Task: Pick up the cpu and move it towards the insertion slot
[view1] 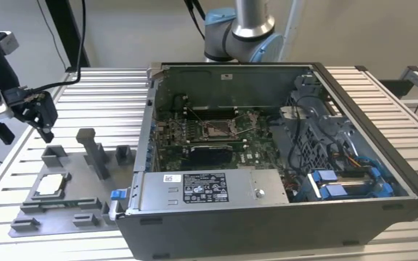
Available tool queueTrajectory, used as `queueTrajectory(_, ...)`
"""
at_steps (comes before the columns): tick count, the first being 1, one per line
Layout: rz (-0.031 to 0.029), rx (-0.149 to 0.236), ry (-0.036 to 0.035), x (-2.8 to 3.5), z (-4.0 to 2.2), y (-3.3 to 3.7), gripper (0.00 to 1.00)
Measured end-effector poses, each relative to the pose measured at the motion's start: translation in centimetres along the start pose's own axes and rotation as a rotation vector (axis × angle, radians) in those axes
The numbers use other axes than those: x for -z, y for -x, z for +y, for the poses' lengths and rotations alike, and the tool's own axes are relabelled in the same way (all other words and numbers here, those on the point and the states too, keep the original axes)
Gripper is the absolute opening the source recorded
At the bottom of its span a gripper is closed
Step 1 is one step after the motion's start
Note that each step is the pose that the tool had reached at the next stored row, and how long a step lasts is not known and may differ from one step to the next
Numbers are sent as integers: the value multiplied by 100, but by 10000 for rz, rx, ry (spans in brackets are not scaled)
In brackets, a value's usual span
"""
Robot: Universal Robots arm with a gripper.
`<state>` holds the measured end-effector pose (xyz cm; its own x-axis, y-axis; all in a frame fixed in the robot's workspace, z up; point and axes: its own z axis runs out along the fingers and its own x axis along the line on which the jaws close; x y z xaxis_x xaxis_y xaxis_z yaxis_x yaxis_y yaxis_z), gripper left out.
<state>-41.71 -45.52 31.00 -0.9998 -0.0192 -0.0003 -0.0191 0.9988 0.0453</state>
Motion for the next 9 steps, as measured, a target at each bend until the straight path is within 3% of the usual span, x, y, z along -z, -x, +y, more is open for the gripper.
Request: queueTrajectory(9,-2,0,1,-92,42,1,100)
